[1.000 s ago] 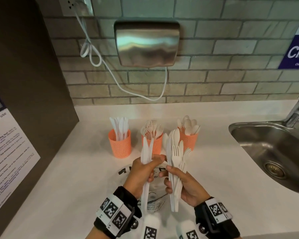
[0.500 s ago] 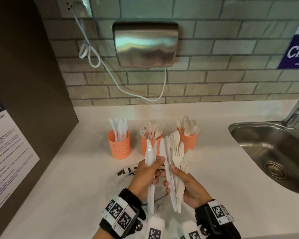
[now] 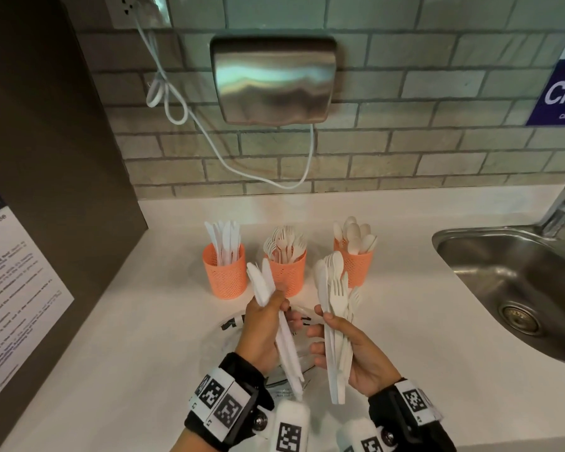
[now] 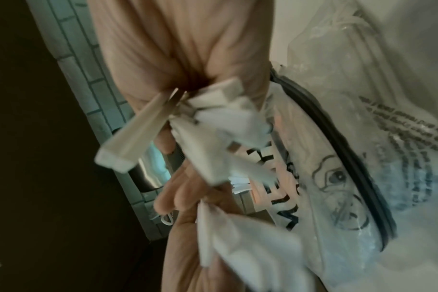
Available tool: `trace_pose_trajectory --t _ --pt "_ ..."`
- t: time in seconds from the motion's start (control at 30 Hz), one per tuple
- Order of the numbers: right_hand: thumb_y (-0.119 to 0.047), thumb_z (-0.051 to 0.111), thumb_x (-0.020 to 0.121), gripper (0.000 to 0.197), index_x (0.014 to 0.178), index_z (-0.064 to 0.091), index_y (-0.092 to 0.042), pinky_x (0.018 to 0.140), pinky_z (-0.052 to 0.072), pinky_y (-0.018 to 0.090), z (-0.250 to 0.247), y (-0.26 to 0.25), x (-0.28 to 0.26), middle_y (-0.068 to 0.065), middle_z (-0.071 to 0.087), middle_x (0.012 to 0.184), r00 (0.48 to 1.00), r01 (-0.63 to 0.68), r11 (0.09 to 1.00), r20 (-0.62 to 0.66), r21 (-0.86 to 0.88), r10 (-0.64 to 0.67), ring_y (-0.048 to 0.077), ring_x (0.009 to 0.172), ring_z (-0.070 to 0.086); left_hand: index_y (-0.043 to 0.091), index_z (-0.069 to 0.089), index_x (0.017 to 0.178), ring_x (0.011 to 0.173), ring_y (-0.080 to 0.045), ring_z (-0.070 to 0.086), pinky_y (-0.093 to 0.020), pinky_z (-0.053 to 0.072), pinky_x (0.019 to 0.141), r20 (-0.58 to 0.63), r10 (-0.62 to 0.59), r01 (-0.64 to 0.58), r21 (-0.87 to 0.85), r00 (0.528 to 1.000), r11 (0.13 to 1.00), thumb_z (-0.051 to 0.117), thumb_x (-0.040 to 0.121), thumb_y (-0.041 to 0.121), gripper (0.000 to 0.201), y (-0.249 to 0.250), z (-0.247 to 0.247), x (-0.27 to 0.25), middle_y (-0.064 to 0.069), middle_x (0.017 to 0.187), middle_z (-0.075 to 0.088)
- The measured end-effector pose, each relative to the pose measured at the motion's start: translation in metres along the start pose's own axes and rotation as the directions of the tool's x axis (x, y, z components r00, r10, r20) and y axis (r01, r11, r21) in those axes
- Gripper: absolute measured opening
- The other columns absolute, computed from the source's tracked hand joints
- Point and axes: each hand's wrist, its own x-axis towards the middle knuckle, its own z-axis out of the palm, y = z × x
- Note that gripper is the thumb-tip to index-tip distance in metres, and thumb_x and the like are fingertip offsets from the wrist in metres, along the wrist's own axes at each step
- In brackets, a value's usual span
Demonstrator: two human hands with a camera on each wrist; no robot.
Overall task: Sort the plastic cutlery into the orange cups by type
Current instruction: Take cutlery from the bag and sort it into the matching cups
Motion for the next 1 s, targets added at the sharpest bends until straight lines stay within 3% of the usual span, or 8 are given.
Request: trace_pose_trajectory --t 0.23,0.43,0.53,0.6,0.7,0.87,0.93,1.0 --pt "-0.024 0.057 0.077 0.033 0.108 0.059 -0.013 0.043 0.048 0.026 0.001 0.007 0.003 0.007 0.061 0.061 0.988 0.143 0.949 -0.012 -0.281 -0.153 0.016 0.042 0.055 0.011 0.062 0.084 0.032 -0.006 0.034 -0.015 0.025 0.034 0.184 0.031 -0.103 0.395 0.982 0.913 0.062 0.085 0.015 0.005 -0.007 -0.001 -0.009 0.003 0.046 0.049" --pt "-0.025 0.059 0.078 0.033 0.105 0.059 -0.006 0.042 0.047 0.026 0.002 0.009 -0.003 0.013 0.063 0.066 0.98 0.19 0.913 0.015 -0.361 -0.199 0.018 0.043 0.056 0.009 0.063 0.099 0.033 -0.007 0.041 -0.017 0.028 0.035 0.261 0.047 -0.158 0.425 0.964 0.891 0.067 0.083 0.017 0.019 -0.009 -0.001 -0.013 -0.002 0.048 0.052" --pt "-0.023 0.06 0.082 0.032 0.111 0.059 -0.009 0.043 0.048 0.027 0.002 0.007 -0.005 0.012 0.065 0.067 0.983 0.182 0.917 0.033 -0.356 -0.182 0.019 0.044 0.057 0.003 0.059 0.089 0.033 -0.006 0.041 -0.017 0.029 0.036 0.275 0.06 -0.177 0.425 0.959 0.888 0.068 0.082 0.014 0.016 -0.007 -0.001 -0.013 0.002 0.046 0.053" --pt "-0.024 0.06 0.083 0.026 0.101 0.065 -0.006 0.046 0.05 0.027 0.002 0.006 -0.006 0.014 0.067 0.071 0.985 0.171 0.916 0.037 -0.363 -0.17 0.02 0.047 0.059 0.003 0.057 0.079 0.033 -0.006 0.04 -0.018 0.029 0.037 0.276 0.031 -0.144 0.402 0.961 0.904 0.067 0.083 0.016 0.017 -0.007 -0.001 -0.013 0.002 0.042 0.05" --pt "-0.031 0.06 0.087 0.027 0.083 0.071 -0.006 0.052 0.053 0.027 0.002 0.005 -0.008 0.017 0.071 0.078 0.99 0.142 0.913 0.071 -0.382 -0.124 0.019 0.055 0.063 0.005 0.059 0.073 0.035 -0.01 0.039 -0.024 0.032 0.044 0.251 -0.029 -0.053 0.313 0.968 0.948 0.065 0.085 0.023 0.023 -0.008 -0.003 -0.01 0.001 0.041 0.047" --pt "-0.027 0.059 0.086 0.028 0.106 0.065 -0.008 0.053 0.056 0.029 0.001 0.002 -0.009 0.018 0.073 0.088 0.993 0.118 0.946 0.052 -0.302 -0.107 0.025 0.064 0.07 -0.002 0.064 0.086 0.044 -0.011 0.055 -0.022 0.044 0.045 0.063 0.023 -0.032 0.139 0.998 0.99 0.052 0.093 0.023 0.029 -0.006 -0.005 -0.005 -0.005 0.062 0.064" --pt "-0.015 0.054 0.088 0.022 0.106 0.061 -0.005 0.048 0.054 0.029 0.001 0.005 -0.007 0.014 0.072 0.079 0.987 0.143 0.922 -0.014 -0.36 -0.159 0.022 0.055 0.067 0.006 0.056 0.074 0.038 -0.008 0.05 -0.021 0.043 0.044 -0.041 0.021 -0.019 0.06 0.999 0.998 0.05 0.094 0.02 0.025 -0.004 -0.008 -0.001 0.001 0.051 0.056" --pt "-0.006 0.053 0.09 0.007 0.088 0.06 -0.006 0.046 0.049 0.029 -0.002 0.01 -0.004 0.001 0.066 0.058 0.951 0.221 0.803 -0.062 -0.553 -0.304 0.012 0.042 0.057 0.012 0.044 0.067 0.035 -0.007 0.042 -0.021 0.039 0.041 -0.104 -0.018 0.014 -0.037 0.994 0.999 0.051 0.093 0.019 0.028 -0.003 -0.012 0.004 0.006 0.042 0.041"
